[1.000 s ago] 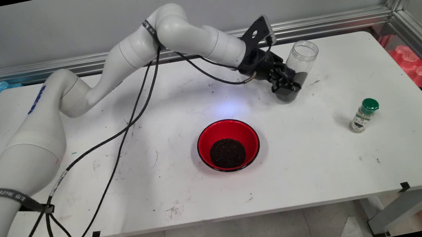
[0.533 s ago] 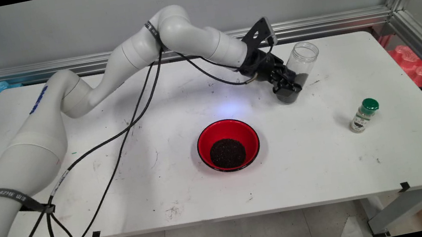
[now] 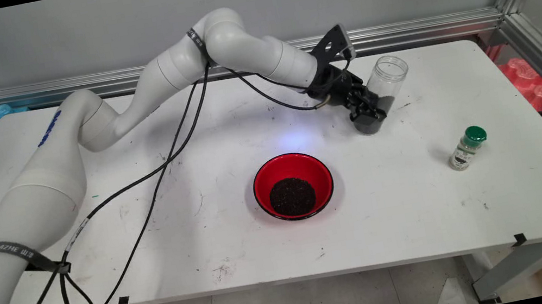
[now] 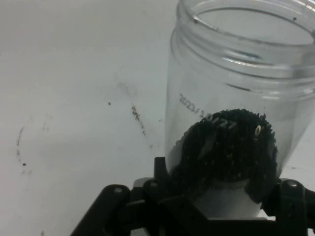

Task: Place the picked object on the table

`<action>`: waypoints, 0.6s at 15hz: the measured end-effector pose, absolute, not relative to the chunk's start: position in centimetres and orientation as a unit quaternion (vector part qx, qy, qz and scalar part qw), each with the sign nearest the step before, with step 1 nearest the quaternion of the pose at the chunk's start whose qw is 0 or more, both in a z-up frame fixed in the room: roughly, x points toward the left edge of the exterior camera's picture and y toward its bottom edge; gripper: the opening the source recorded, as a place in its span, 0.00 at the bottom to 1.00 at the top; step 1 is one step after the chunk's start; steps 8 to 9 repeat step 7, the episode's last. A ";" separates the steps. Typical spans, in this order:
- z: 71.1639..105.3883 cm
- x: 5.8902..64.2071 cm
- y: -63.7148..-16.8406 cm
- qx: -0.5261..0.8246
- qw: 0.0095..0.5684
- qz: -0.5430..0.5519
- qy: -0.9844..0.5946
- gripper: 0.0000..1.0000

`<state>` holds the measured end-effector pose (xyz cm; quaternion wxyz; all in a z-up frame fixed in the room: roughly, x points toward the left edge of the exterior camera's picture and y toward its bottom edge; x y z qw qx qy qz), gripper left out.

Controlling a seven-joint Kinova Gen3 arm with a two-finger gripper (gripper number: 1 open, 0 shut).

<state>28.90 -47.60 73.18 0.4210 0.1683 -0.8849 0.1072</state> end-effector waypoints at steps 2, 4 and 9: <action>73.1 29.0 -47.6 0.169 0.420 0.107 -0.885 0.00; 73.1 29.0 -47.6 0.169 0.420 0.107 -0.885 1.00; 73.2 29.1 -47.6 0.169 0.420 0.105 -0.885 1.00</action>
